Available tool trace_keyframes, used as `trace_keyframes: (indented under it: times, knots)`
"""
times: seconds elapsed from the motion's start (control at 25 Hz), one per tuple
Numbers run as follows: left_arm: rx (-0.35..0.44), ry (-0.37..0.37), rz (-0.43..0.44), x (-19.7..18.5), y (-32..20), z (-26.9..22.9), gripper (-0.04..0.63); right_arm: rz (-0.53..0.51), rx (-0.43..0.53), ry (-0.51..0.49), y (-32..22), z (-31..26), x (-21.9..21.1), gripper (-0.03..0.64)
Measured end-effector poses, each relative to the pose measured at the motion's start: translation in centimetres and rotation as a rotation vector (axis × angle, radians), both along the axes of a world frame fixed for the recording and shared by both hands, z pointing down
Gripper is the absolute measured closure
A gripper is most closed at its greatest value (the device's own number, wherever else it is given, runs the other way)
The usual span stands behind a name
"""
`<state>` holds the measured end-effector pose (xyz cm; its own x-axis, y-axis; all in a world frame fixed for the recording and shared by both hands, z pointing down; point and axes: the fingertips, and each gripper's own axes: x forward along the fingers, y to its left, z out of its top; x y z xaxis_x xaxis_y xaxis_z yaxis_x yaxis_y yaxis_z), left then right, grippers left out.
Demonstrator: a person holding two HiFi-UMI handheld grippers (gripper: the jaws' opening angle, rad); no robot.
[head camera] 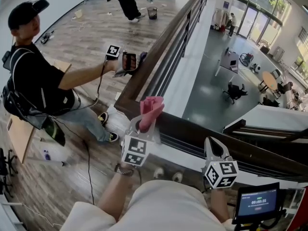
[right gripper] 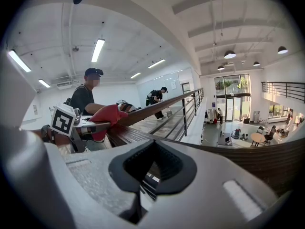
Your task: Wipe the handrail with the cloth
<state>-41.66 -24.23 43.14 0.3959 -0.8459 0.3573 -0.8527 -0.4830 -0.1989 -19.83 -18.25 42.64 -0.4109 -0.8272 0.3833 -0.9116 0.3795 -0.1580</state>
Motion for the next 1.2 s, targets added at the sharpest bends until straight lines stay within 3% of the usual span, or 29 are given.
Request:
trace_keyframes:
  times: [0.32, 1.2]
  knots:
    - [0.054, 0.023, -0.055, -0.1, 1.0, -0.2, 0.557, 0.015, -0.001, -0.006, 0.0, -0.4, 0.7, 0.614]
    - [0.050, 0.075, -0.066, 0.5, 2.4, 0.1, 0.557, 0.048, 0.006, -0.011, -0.1, -0.9, 1.4, 0.614]
